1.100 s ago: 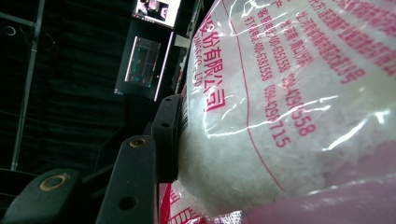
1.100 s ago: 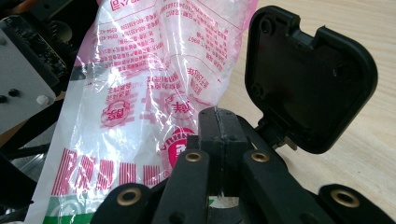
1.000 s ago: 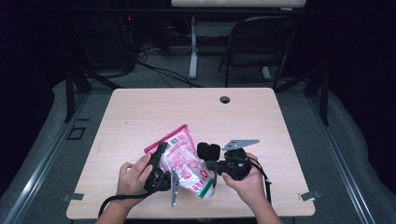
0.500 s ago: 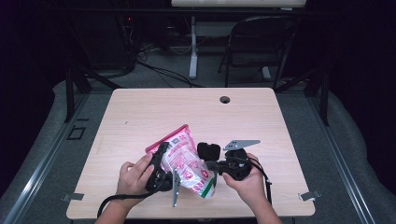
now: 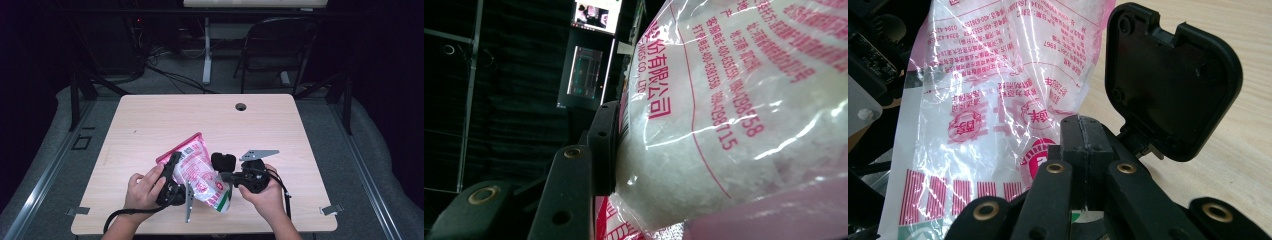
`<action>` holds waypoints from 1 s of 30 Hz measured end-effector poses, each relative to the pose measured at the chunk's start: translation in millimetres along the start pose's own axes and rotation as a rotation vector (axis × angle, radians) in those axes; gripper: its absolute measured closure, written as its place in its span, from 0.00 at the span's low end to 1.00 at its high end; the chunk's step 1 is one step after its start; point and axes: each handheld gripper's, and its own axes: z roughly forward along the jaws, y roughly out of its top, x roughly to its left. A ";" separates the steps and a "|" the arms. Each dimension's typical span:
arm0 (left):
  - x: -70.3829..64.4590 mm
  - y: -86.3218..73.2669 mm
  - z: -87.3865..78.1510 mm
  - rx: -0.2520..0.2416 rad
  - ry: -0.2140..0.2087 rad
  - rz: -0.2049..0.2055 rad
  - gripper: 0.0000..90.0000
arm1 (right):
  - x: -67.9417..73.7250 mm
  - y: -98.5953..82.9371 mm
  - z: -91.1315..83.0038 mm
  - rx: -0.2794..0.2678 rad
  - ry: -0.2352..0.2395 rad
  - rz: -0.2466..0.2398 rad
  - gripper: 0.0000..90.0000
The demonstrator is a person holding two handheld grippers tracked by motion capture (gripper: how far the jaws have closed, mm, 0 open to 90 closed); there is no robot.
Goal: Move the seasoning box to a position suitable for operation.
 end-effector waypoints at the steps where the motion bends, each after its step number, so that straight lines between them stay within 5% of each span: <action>1: 0.0 0.0 0.1 -0.002 0.002 -0.001 0.69 | -0.1 0.1 -0.1 0.000 0.000 0.000 1.00; 20: 4.2 1.9 0.9 0.015 -0.025 0.010 0.70 | -0.7 1.7 -0.7 -0.012 0.009 0.001 1.00; 30: 10.2 4.4 0.4 0.011 -0.025 0.057 0.70 | -1.0 2.6 -1.1 -0.009 0.013 -0.007 1.00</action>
